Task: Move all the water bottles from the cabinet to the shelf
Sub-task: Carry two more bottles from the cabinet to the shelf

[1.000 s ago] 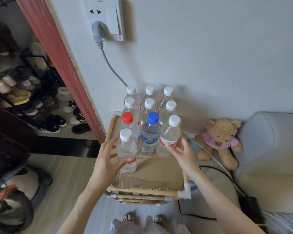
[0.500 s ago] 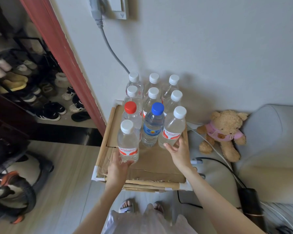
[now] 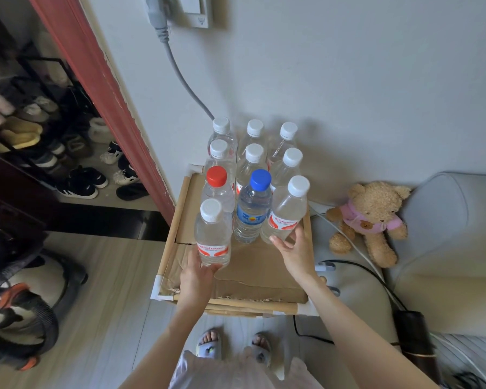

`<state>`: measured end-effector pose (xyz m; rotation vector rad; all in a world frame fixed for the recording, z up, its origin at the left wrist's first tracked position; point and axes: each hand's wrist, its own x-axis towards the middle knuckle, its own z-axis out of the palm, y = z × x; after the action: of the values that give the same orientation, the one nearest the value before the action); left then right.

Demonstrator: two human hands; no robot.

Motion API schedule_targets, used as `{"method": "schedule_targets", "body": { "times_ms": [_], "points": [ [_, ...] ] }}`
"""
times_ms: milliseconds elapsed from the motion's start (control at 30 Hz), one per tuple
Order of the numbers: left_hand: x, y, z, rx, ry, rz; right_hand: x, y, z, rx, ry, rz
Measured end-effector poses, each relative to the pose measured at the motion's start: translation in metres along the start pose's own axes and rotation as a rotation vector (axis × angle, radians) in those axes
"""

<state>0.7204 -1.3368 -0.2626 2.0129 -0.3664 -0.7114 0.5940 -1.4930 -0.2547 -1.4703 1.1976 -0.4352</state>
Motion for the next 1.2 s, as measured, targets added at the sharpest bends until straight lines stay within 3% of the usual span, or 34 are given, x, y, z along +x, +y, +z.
{"method": "schedule_targets", "body": {
  "times_ms": [533,733,933,1067,1200],
  "points": [
    [-0.010,-0.001,-0.006,-0.004,-0.009,0.089,-0.003,0.009,0.011,-0.098,0.179,-0.014],
    [-0.009,-0.004,-0.010,0.007,-0.049,0.090,-0.009,0.007,0.004,0.152,0.098,0.095],
    [-0.015,-0.008,-0.005,-0.002,-0.024,0.076,-0.014,0.009,-0.009,0.227,-0.069,0.091],
    [-0.031,-0.001,0.002,0.050,0.034,0.072,-0.022,0.009,-0.015,0.102,-0.193,0.059],
    [-0.066,-0.007,0.001,0.206,0.087,0.113,-0.045,0.013,-0.019,-0.238,-0.272,-0.075]
  ]
}}
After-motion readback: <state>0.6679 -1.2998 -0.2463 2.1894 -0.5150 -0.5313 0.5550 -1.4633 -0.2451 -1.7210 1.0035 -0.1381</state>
